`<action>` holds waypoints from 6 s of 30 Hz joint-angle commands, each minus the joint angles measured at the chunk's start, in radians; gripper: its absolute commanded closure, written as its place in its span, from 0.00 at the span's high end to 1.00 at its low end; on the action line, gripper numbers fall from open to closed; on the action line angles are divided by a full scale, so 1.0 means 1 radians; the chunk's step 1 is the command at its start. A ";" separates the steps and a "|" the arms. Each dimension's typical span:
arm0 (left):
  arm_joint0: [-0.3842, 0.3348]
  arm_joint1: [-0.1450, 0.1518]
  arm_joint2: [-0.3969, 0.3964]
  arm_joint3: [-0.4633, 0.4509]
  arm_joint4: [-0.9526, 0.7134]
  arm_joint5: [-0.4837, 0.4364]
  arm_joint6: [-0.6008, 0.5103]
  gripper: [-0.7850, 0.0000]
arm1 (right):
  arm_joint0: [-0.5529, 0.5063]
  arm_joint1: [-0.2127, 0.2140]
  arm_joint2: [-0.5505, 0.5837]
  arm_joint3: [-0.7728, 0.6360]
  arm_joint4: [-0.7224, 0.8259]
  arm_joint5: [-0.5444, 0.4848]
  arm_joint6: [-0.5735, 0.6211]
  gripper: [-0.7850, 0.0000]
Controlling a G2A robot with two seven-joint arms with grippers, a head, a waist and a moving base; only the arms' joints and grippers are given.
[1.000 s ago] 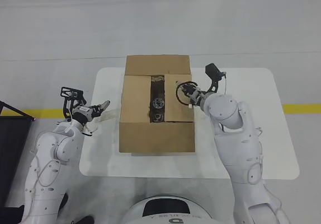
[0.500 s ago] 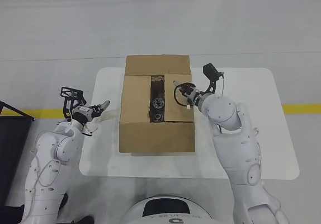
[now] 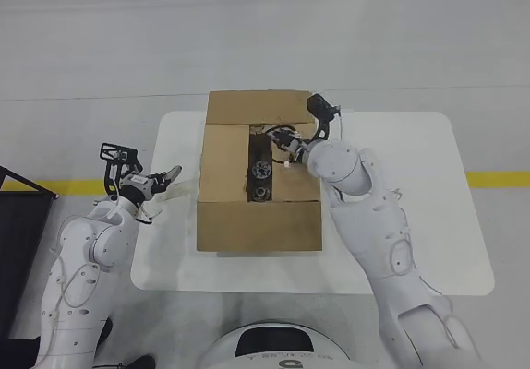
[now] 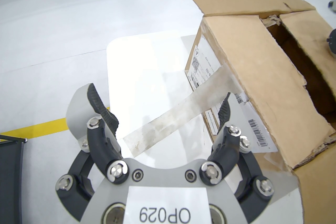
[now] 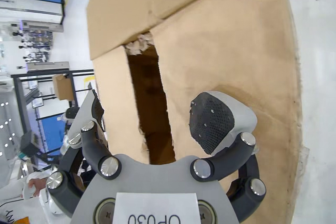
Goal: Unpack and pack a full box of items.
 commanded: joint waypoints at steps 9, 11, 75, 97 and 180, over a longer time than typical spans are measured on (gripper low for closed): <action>0.000 0.000 0.000 0.000 0.000 0.000 0.000 1.00 | -0.063 -0.003 0.085 -0.090 0.158 -0.020 -0.174 1.00; 0.000 0.000 0.000 0.000 0.000 0.000 0.000 1.00 | -0.063 -0.003 0.085 -0.090 0.158 -0.020 -0.174 1.00; 0.000 0.000 0.000 0.000 0.000 0.000 0.000 1.00 | 0.448 0.051 0.238 0.928 0.651 -0.359 0.219 1.00; 0.062 0.048 -0.042 0.037 0.171 -0.457 0.102 1.00 | 0.395 0.061 0.187 0.790 0.645 -0.319 0.173 1.00; 0.016 0.077 0.073 -0.040 -0.145 -0.190 0.112 1.00 | 0.395 0.061 0.187 0.790 0.645 -0.319 0.173 1.00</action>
